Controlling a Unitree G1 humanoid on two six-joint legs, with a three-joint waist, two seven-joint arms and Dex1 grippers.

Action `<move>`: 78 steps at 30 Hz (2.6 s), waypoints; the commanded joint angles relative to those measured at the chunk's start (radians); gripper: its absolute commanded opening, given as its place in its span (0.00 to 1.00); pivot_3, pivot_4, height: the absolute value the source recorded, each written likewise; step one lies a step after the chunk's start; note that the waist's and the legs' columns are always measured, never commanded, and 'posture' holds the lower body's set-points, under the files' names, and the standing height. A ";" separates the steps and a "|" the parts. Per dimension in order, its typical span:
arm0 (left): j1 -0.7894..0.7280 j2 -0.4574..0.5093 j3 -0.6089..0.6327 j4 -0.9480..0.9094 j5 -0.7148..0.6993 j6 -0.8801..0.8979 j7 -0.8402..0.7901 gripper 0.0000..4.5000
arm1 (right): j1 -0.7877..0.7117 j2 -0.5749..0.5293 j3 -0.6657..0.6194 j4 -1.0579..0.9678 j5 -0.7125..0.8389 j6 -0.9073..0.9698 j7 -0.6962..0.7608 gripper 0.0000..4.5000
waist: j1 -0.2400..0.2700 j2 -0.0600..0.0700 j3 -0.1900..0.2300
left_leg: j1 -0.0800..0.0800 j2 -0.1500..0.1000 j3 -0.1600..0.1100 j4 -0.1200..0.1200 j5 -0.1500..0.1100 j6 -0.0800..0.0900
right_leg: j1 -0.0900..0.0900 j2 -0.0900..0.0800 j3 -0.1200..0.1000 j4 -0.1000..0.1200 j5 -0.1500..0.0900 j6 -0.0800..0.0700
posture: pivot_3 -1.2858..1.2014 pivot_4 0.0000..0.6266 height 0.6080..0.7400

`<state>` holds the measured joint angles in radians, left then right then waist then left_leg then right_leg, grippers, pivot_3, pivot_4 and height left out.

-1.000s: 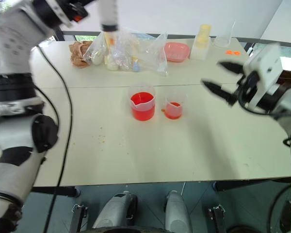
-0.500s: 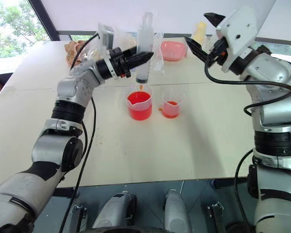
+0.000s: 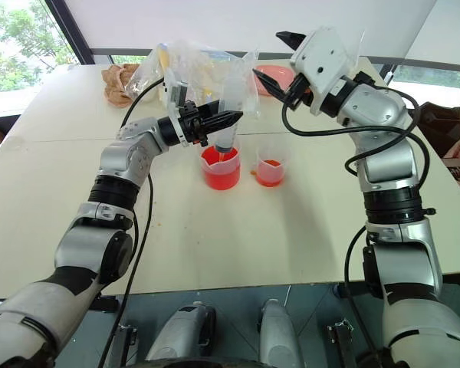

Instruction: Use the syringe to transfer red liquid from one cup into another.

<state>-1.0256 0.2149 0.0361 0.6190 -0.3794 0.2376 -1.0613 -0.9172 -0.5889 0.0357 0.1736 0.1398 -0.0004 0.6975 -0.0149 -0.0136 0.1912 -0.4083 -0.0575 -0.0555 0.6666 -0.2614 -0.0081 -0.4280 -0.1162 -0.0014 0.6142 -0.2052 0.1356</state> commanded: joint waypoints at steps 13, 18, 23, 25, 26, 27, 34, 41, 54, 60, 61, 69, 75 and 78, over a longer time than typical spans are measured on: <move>0.043 0.004 -0.029 -0.080 0.033 -0.024 0.015 0.32 | -0.060 0.095 0.007 0.066 -0.006 -0.085 0.039 0.43 | 0.000 0.000 0.000 | 0.000 0.000 -0.001 0.000 0.000 0.000 | 0.000 0.000 0.000 0.000 0.000 0.000 | 0.52 0.24 1.00; 0.043 -0.010 -0.017 -0.030 0.070 -0.121 0.079 0.32 | -0.042 0.103 0.012 0.036 0.002 -0.075 0.060 0.01 | 0.001 0.000 0.000 | 0.000 0.000 -0.001 0.000 0.000 0.000 | 0.000 0.000 0.000 0.000 0.000 0.000 | 0.52 0.24 1.00; 0.050 -0.023 -0.029 0.019 0.093 -0.175 0.078 0.32 | -0.031 0.095 0.012 0.003 0.001 -0.051 0.065 0.01 | 0.001 0.000 0.000 | 0.000 0.000 -0.001 0.000 0.000 0.000 | 0.000 0.000 0.000 0.000 0.000 0.000 | 0.52 0.24 1.00; 0.054 -0.026 -0.033 0.032 0.099 -0.184 0.071 0.32 | -0.041 0.088 0.000 -0.001 -0.002 -0.045 0.055 0.01 | 0.001 0.000 0.000 | 0.000 -0.001 -0.001 0.000 0.000 0.000 | 0.000 0.000 0.000 0.000 0.000 0.000 | 0.52 0.24 1.00; 0.056 -0.027 -0.035 0.037 0.102 -0.189 0.068 0.32 | -0.049 0.084 -0.007 -0.003 -0.003 -0.042 0.052 0.01 | 0.000 0.000 0.000 | 0.000 0.000 -0.001 0.000 0.000 0.000 | 0.000 0.000 0.000 0.000 0.000 0.000 | 0.52 0.24 1.00; 0.057 -0.028 -0.036 0.042 0.105 -0.193 0.066 0.32 | -0.053 0.081 -0.011 -0.004 -0.003 -0.040 0.050 0.01 | 0.001 0.000 0.000 | 0.000 0.000 -0.001 0.000 0.000 0.000 | 0.000 0.000 0.000 0.000 0.000 0.000 | 0.52 0.24 1.00; 0.061 -0.030 -0.040 0.091 0.116 -0.225 0.063 0.32 | -0.122 0.049 -0.058 -0.004 -0.003 -0.036 0.006 0.01 | 0.001 0.000 0.000 | 0.000 0.000 -0.001 0.000 0.000 0.000 | 0.000 0.000 0.000 0.000 0.000 0.000 | 0.52 0.24 1.00; 0.066 -0.037 -0.039 0.073 0.109 -0.210 0.075 0.32 | -0.140 0.030 -0.070 0.009 -0.011 -0.047 -0.013 0.01 | 0.001 0.000 0.000 | 0.000 0.000 -0.001 0.000 0.000 0.000 | 0.000 0.000 0.000 0.000 0.000 0.000 | 0.52 0.24 1.00; 0.055 -0.032 -0.004 0.034 0.069 -0.167 0.093 0.32 | -0.111 0.026 -0.078 -0.005 0.034 -0.020 0.012 0.14 | 0.001 0.000 0.000 | 0.000 0.000 -0.001 0.000 0.000 0.000 | 0.000 0.000 0.000 0.000 0.000 0.000 | 0.52 0.24 1.00; 0.037 -0.015 0.029 -0.007 0.037 -0.127 0.115 0.32 | 0.029 -0.033 -0.075 -0.147 0.045 0.070 0.054 0.77 | 0.006 0.000 0.000 | 0.000 0.000 -0.002 0.000 0.000 0.000 | 0.000 0.000 0.000 0.000 0.000 0.000 | 0.52 0.24 1.00; 0.039 -0.012 0.031 -0.016 0.034 -0.121 0.117 0.32 | 0.072 -0.049 -0.094 -0.197 0.068 0.109 0.058 0.88 | 0.004 0.000 0.000 | 0.000 0.000 -0.002 0.000 0.000 0.000 | 0.000 0.000 -0.001 0.000 0.000 0.000 | 0.52 0.24 1.00; 0.002 -0.011 0.058 -0.134 -0.025 -0.071 0.127 0.32 | 0.327 -0.177 -0.336 -0.452 0.229 0.394 0.015 0.88 | 0.008 0.000 0.000 | -0.001 0.000 -0.002 0.000 0.000 0.000 | 0.000 0.000 -0.001 -0.001 0.000 0.000 | 0.52 0.24 1.00; -0.105 -0.072 0.062 -0.168 -0.064 -0.065 0.143 0.32 | 0.413 -0.226 -0.405 -0.459 0.179 0.401 -0.058 0.88 | 0.008 0.000 0.000 | -0.001 0.000 -0.002 0.000 0.000 0.000 | 0.000 0.000 -0.001 0.000 0.000 0.000 | 0.52 0.24 1.00; -0.152 -0.139 0.053 -0.084 -0.060 -0.109 0.139 0.32 | 0.425 -0.231 -0.430 -0.462 0.168 0.393 -0.097 0.88 | 0.009 0.000 0.000 | 0.000 0.000 -0.001 0.000 0.000 0.000 | 0.001 0.000 -0.001 0.000 0.000 0.000 | 0.52 0.24 1.00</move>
<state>-1.1601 0.0917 0.0930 0.5116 -0.4280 0.1592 -0.9182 -0.4797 -0.8032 -0.3498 -0.2529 0.3168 0.4081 0.6260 -0.0060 -0.0133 0.1915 -0.4086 -0.0580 -0.0564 0.6669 -0.2616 -0.0078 -0.4269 -0.1167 -0.0021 0.6139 -0.2052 0.1356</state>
